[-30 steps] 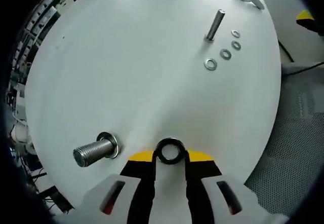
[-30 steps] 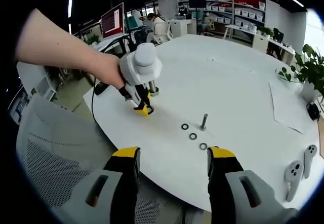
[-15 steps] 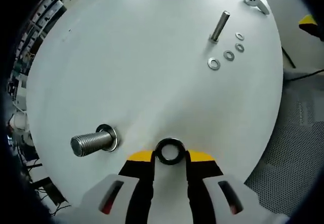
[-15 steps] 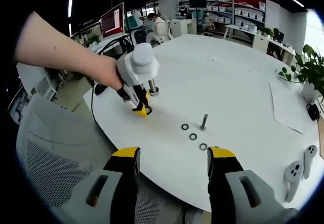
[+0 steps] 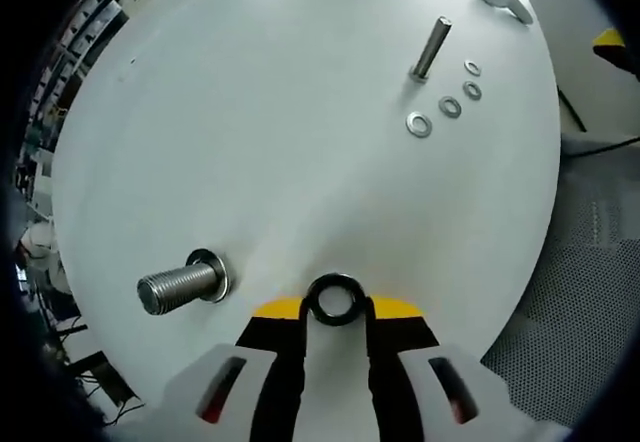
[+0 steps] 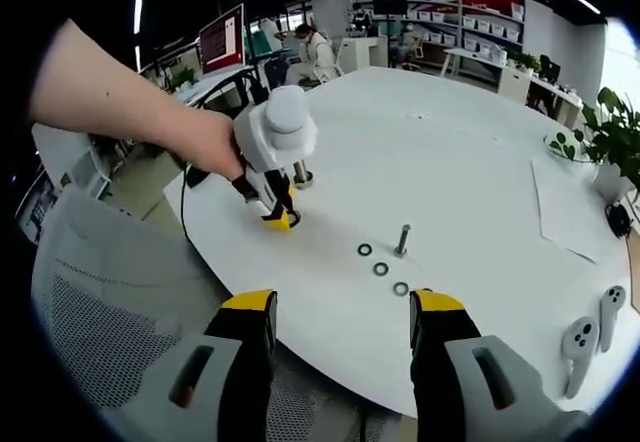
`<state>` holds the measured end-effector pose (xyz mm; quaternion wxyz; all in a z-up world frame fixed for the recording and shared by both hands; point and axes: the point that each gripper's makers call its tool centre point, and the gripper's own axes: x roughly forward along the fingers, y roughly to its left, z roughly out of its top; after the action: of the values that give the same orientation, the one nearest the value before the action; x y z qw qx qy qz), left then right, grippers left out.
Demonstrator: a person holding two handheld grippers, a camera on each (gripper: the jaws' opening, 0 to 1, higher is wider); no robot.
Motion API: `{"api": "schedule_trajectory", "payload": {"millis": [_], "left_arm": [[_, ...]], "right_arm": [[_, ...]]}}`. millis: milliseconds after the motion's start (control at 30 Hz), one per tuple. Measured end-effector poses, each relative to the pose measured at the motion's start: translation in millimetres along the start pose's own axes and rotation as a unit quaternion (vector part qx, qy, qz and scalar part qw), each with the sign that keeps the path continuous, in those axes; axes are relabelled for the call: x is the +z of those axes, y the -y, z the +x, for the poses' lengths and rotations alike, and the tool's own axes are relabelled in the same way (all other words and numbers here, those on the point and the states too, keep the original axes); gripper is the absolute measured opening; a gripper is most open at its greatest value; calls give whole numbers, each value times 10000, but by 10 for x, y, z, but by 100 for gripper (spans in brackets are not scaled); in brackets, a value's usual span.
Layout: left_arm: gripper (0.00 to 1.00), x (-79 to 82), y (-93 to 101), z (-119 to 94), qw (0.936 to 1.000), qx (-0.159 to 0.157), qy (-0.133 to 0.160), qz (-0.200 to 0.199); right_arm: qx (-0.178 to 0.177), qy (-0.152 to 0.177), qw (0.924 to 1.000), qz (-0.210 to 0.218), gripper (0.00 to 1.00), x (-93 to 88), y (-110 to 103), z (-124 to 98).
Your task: Place the washer onto the threaded stud by aligning its center hole with the stud, sliding it down to the base, and recovering from edge contact or off-axis alignment until the washer reaches the visible bottom stop.
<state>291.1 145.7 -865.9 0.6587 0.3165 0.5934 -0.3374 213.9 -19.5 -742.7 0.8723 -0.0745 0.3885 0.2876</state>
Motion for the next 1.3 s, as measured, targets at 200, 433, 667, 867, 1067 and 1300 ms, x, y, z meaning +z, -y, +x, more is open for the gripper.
{"api": "schedule_trajectory", "payload": {"millis": [200,433,667,867,1067,1300], "left_arm": [[19,0,-23,-9,9999,-17,152,23],[19,-9,-21,-9,9995,-68,307,77],[19,-52,9,-14,9992,-108,351,-155],[19,-18,-29,-112,9985,-116,500,-207],[19,121,-157,-329,9970,45,759,-108],[19,224,-300,-540,9952,189,960,27]], "right_arm": [[2,-2,10000,-2,56,0,-5,2],[-3,-16,10000,1,56,-9,1,0],[10,-15,10000,2,56,-3,-7,4],[28,-19,10000,-7,56,-5,-19,5],[50,-51,10000,-61,56,-16,-37,11],[49,-63,9999,-129,56,-17,-44,13]]}}
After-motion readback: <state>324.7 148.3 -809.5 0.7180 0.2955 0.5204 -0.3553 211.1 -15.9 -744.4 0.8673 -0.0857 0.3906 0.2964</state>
